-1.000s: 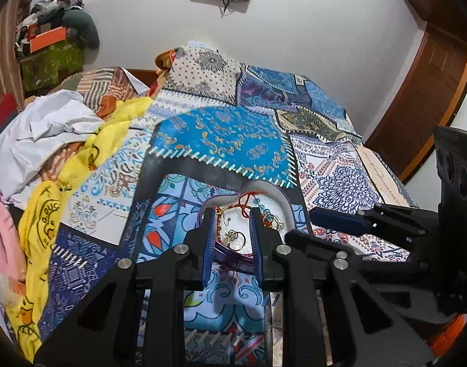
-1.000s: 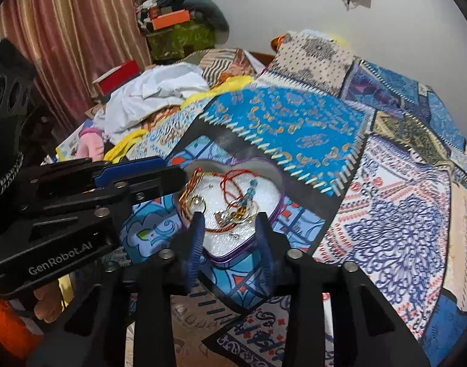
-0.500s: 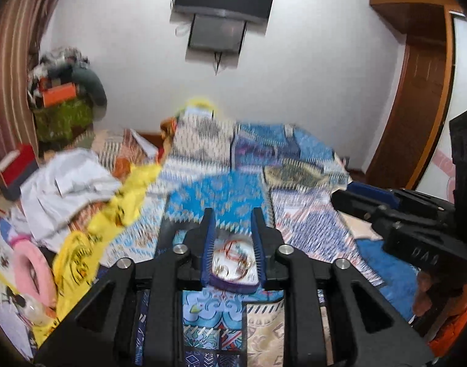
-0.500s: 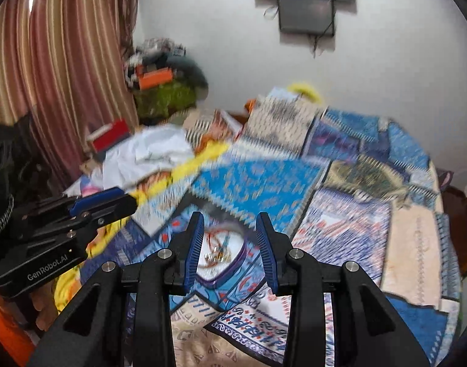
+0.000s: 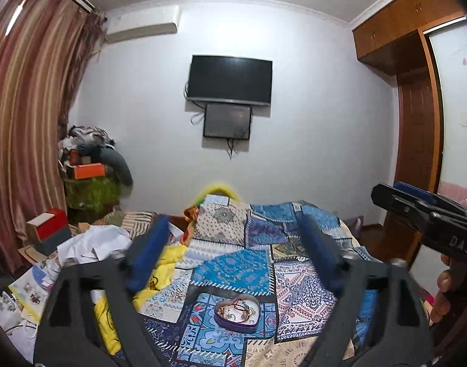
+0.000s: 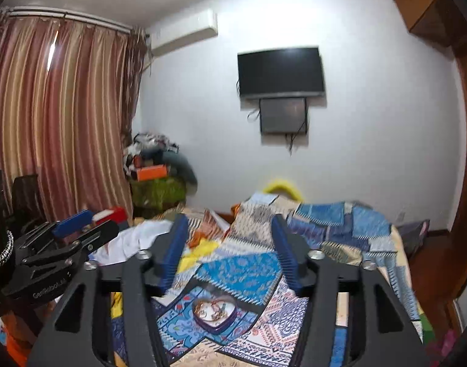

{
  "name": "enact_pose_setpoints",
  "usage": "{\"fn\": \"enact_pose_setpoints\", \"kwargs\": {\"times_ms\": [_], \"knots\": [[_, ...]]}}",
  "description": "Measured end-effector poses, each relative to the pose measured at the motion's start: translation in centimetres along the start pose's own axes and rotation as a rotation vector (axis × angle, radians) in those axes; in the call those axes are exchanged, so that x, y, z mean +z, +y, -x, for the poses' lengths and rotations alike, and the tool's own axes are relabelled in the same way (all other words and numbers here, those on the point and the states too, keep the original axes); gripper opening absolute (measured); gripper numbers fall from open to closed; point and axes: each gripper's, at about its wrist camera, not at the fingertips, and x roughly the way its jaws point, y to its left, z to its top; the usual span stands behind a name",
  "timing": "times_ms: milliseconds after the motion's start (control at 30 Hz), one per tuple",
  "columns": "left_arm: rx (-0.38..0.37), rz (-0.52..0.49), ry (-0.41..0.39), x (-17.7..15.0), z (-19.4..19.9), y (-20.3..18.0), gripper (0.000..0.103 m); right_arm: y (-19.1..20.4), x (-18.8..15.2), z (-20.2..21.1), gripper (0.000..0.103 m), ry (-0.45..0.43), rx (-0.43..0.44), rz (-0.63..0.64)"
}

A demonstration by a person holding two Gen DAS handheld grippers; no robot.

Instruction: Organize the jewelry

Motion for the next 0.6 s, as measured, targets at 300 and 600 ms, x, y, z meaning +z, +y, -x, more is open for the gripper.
{"fn": "enact_pose_setpoints", "kwargs": {"times_ms": [300,600], "knots": [[0.029,-0.003,-0.016,0.1,1.5,-0.2,0.102,0.3,-0.3,0.0,0.085,-0.018,-0.073,0.003],[0.028,-0.018,-0.014,-0.2,2.0,-0.9,0.102,0.4,-0.3,0.6,0.085,-0.01,-0.063,0.013]]}}
